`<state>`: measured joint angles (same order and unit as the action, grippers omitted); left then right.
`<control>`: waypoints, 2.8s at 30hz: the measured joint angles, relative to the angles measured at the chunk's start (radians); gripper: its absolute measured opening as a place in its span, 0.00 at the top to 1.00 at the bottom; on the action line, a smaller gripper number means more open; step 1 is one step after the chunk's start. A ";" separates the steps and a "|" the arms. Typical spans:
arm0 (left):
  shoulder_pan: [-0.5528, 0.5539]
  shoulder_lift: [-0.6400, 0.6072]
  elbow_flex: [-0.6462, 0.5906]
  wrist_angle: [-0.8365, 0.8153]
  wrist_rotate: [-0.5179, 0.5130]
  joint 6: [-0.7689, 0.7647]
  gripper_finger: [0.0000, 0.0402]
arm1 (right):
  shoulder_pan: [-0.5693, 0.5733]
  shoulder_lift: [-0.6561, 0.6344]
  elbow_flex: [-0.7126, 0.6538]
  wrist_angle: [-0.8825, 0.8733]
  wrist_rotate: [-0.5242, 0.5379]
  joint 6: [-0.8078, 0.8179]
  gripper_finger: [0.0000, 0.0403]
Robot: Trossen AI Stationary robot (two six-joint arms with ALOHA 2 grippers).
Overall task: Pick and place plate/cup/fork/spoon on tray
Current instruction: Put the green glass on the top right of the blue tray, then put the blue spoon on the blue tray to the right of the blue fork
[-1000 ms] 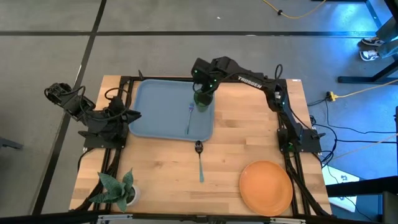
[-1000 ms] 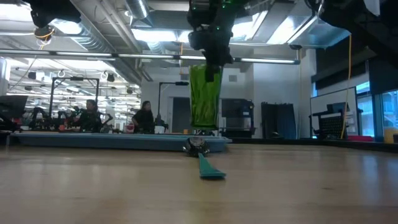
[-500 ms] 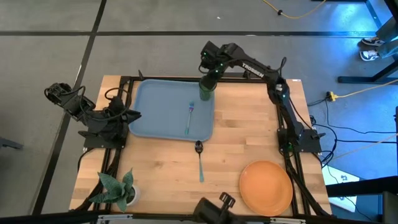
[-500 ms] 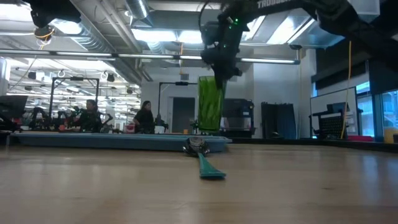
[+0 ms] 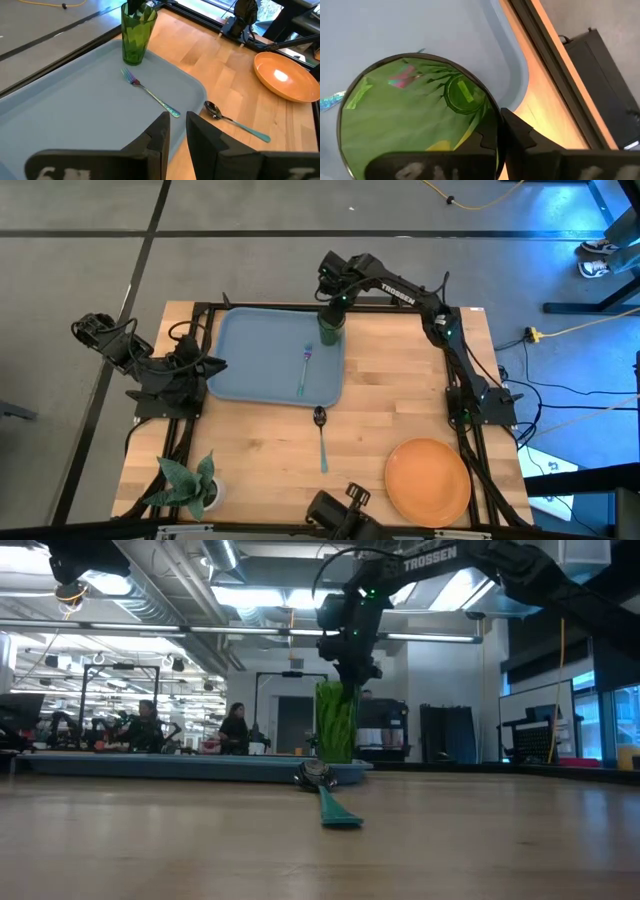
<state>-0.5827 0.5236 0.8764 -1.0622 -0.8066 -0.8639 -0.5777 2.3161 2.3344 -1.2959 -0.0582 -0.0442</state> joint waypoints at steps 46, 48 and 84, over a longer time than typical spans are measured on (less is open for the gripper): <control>0.000 0.000 0.000 -0.030 -0.035 0.001 0.86 | 0.335 -0.148 -0.208 0.022 -0.124 -0.022 0.99; 0.000 0.000 0.000 -0.030 -0.037 0.001 0.86 | 0.341 -0.147 -0.274 0.095 -0.154 0.000 0.99; 0.000 0.000 0.000 -0.029 0.061 0.053 0.86 | 0.694 -0.151 -0.468 0.371 -0.266 0.983 0.92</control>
<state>-0.5827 0.5238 0.8764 -1.0908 -0.7455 -0.8113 0.1158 2.1654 1.8669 -0.9253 -0.3241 0.9389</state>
